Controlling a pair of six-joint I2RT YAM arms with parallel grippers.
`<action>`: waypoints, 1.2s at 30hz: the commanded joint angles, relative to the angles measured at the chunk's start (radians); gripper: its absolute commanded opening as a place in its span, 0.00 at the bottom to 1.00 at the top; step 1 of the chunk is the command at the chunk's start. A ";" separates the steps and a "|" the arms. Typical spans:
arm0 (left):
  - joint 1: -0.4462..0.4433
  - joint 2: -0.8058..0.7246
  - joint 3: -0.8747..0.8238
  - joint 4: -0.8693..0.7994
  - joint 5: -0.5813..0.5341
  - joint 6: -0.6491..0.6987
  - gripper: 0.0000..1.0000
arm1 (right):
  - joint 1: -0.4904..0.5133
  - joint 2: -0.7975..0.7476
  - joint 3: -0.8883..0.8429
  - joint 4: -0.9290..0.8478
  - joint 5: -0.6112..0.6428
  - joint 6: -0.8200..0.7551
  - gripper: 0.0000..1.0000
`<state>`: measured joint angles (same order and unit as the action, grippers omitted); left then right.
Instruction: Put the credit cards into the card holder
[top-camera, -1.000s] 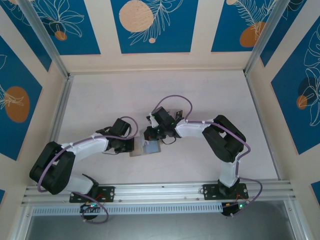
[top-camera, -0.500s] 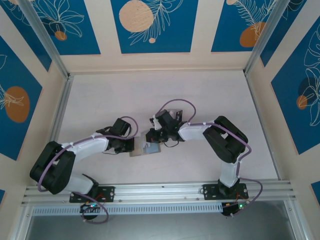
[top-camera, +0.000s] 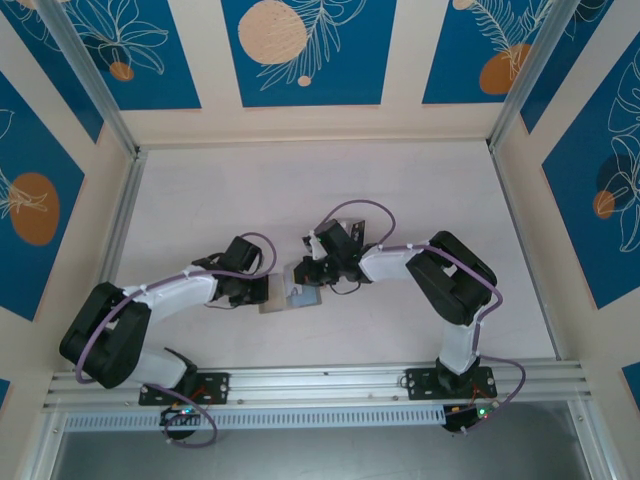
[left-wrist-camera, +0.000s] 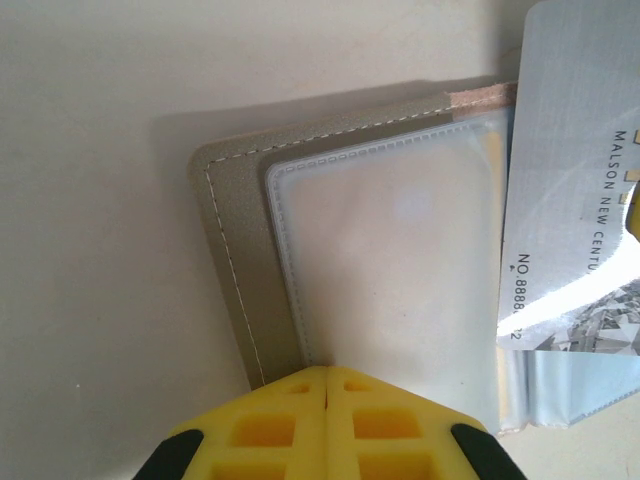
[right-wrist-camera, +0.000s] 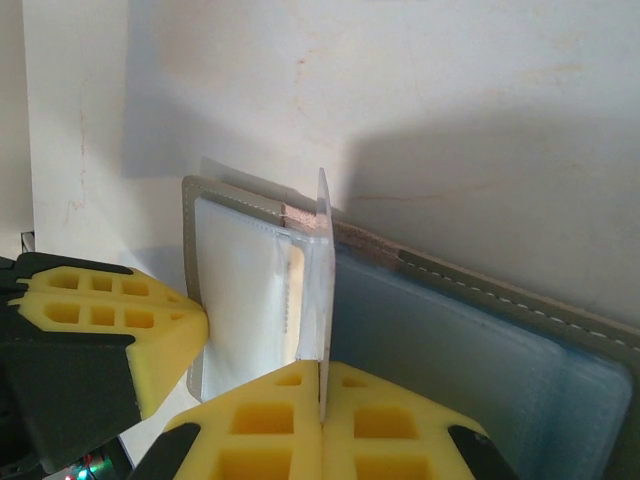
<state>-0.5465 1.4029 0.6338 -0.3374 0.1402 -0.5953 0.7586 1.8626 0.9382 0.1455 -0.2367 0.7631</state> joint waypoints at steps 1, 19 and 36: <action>-0.006 0.036 -0.010 -0.062 -0.053 -0.005 0.05 | 0.006 0.038 0.013 -0.059 0.022 -0.013 0.00; -0.007 0.041 -0.011 -0.058 -0.053 -0.005 0.05 | 0.002 0.096 -0.036 0.109 -0.116 0.105 0.00; -0.007 0.059 -0.013 -0.049 -0.055 -0.012 0.05 | -0.042 0.097 -0.081 0.272 -0.253 0.219 0.00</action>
<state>-0.5465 1.4117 0.6441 -0.3485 0.1177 -0.5957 0.7185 1.9381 0.8722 0.4168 -0.4503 0.9638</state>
